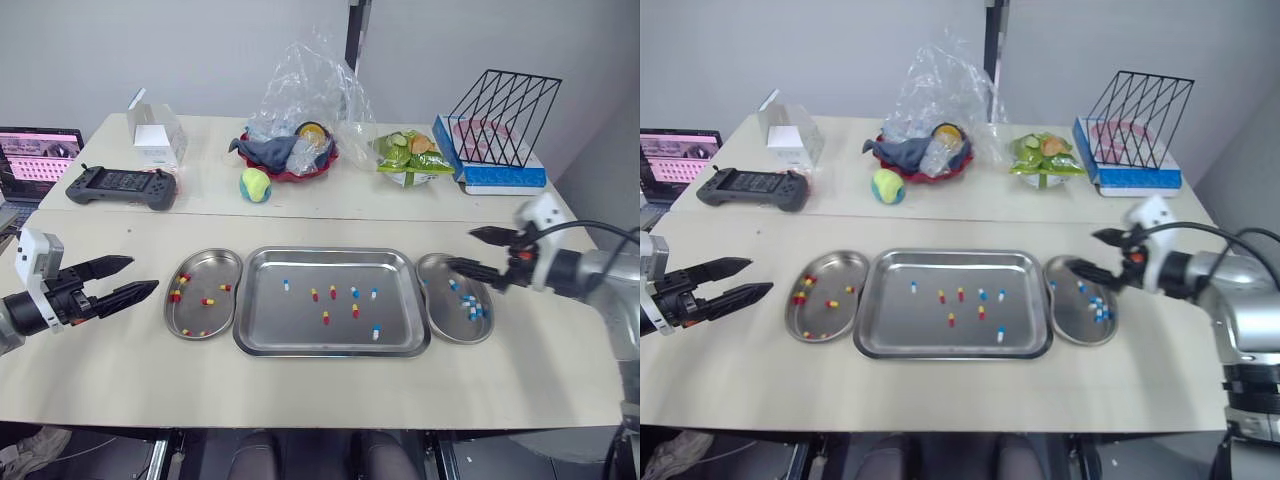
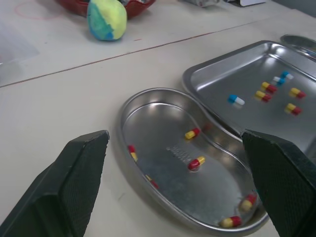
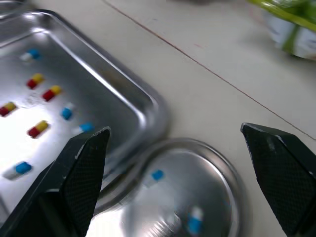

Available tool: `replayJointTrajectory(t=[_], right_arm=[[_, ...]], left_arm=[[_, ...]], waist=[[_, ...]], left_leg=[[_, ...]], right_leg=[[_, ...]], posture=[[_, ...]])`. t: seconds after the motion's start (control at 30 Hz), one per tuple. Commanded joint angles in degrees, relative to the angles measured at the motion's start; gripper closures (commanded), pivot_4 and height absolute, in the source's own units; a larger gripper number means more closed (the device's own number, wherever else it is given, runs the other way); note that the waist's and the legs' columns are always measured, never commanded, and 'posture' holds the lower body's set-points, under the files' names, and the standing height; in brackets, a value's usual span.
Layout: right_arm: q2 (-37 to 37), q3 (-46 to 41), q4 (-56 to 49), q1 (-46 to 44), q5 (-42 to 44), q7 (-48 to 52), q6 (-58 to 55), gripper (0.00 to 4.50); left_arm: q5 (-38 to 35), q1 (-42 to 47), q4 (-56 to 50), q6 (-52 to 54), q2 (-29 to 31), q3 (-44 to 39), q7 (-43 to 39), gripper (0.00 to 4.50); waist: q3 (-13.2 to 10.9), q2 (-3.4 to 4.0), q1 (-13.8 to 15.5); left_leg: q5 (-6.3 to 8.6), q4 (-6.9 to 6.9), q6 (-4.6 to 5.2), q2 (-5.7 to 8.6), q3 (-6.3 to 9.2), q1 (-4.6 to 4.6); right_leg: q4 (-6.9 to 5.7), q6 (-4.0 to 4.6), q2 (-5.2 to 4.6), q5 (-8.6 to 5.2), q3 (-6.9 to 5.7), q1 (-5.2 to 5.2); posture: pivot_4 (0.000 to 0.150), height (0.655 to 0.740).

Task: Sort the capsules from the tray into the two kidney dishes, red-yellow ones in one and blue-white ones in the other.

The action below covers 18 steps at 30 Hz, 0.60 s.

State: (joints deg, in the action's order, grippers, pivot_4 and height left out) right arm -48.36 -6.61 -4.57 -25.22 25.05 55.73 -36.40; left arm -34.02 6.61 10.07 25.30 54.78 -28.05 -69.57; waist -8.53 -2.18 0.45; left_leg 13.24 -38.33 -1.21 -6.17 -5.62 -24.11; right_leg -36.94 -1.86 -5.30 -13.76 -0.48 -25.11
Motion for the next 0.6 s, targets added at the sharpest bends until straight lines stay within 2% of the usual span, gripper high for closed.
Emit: replayJointTrajectory(t=[0.03,0.17,0.3,0.43,0.6], right_arm=[[2.71,5.58,-5.14,-4.13,-1.62,-3.71,-3.66,0.04],[9.07,11.92,-8.28,-8.10,-3.16,-8.24,-6.87,0.04],[19.67,20.94,-8.76,-10.82,-7.53,-15.82,-9.55,0.04],[30.40,24.09,-5.45,-11.94,-8.48,-22.14,-12.91,0.04],[36.91,25.82,-1.15,-13.77,-11.24,-26.53,-13.29,0.04]], left_arm=[[-1.53,-0.59,-2.54,-0.17,0.01,-2.93,0.74,0.00],[-1.98,-3.01,-4.72,-0.02,-0.60,-4.47,1.19,0.00],[-2.37,-5.15,-6.52,-0.03,-1.01,-5.93,2.02,0.00],[-3.91,-6.99,-8.05,0.81,-2.33,-8.80,4.14,0.00],[-4.45,-10.05,-10.65,1.44,-3.04,-9.88,4.51,0.00]], waist=[[0.00,0.00,0.04],[0.01,-0.01,0.18],[0.02,-0.04,0.04],[0.02,-0.04,0.05],[0.03,-0.04,0.25]], left_leg=[[0.00,-0.01,0.00,0.00,0.00,0.00],[0.00,-0.01,0.00,0.00,0.00,-0.04],[0.00,-0.02,0.00,-0.02,0.02,-0.07],[-0.02,-0.05,-0.03,-0.01,0.03,-0.12],[-0.04,-0.05,-0.06,-0.02,0.03,-0.13]], right_leg=[[0.00,0.00,0.00,0.00,0.00,0.00],[-0.01,0.01,0.00,0.00,0.00,-0.05],[-0.05,0.03,0.02,-0.02,-0.02,-0.10],[-0.09,0.04,0.00,-0.02,-0.03,-0.12],[-0.12,0.04,-0.02,-0.02,-0.09,-0.11]], posture=[[0.150,0.7334],[0.150,0.7334],[0.150,0.7334],[0.150,0.7334],[0.150,0.7334]])
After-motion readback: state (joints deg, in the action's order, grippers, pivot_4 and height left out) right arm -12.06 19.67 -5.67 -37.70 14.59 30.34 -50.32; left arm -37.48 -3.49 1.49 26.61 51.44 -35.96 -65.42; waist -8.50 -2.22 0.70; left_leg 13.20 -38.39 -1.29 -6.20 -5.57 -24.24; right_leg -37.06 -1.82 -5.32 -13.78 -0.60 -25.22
